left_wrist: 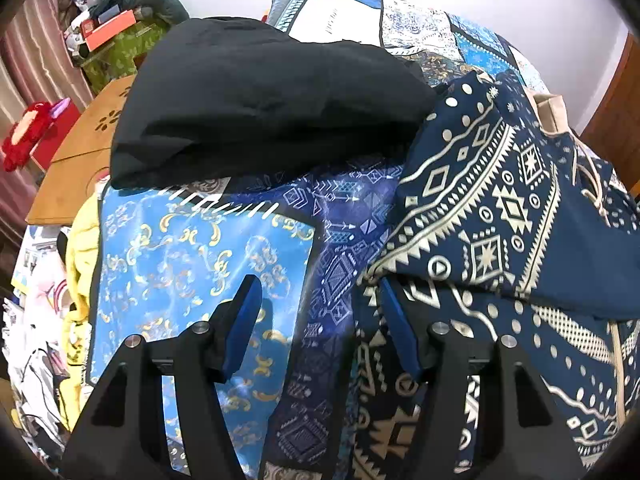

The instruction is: Fold large clothes

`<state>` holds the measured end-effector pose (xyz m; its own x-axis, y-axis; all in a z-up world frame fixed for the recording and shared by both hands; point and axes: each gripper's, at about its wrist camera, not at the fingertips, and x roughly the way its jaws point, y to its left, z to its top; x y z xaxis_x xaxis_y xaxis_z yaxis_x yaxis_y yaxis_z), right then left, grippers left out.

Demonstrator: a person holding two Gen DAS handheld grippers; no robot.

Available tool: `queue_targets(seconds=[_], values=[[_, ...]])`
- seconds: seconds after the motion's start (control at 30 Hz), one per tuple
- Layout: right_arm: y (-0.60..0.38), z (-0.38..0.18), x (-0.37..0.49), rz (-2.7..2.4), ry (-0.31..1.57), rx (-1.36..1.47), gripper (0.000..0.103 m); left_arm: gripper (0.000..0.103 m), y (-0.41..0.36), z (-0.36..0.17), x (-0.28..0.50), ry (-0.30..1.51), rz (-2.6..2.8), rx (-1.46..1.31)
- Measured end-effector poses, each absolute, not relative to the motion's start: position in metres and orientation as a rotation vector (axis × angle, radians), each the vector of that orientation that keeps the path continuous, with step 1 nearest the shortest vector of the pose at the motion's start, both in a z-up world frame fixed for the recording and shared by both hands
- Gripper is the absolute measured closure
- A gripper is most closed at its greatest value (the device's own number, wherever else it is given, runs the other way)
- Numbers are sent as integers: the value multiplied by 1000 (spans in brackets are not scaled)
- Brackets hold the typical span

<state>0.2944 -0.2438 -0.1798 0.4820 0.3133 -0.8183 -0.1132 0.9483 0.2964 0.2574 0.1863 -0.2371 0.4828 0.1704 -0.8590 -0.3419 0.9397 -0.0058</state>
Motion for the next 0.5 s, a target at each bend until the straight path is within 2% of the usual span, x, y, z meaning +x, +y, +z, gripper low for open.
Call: queue_targets(seconds=[0.23, 0.5], values=[[-248, -169, 283, 232, 1012, 142, 89, 43, 177, -213, 238, 990, 277, -140], [-272, -128, 277, 207, 871, 147, 86, 42, 151, -149, 245, 857, 214, -117]])
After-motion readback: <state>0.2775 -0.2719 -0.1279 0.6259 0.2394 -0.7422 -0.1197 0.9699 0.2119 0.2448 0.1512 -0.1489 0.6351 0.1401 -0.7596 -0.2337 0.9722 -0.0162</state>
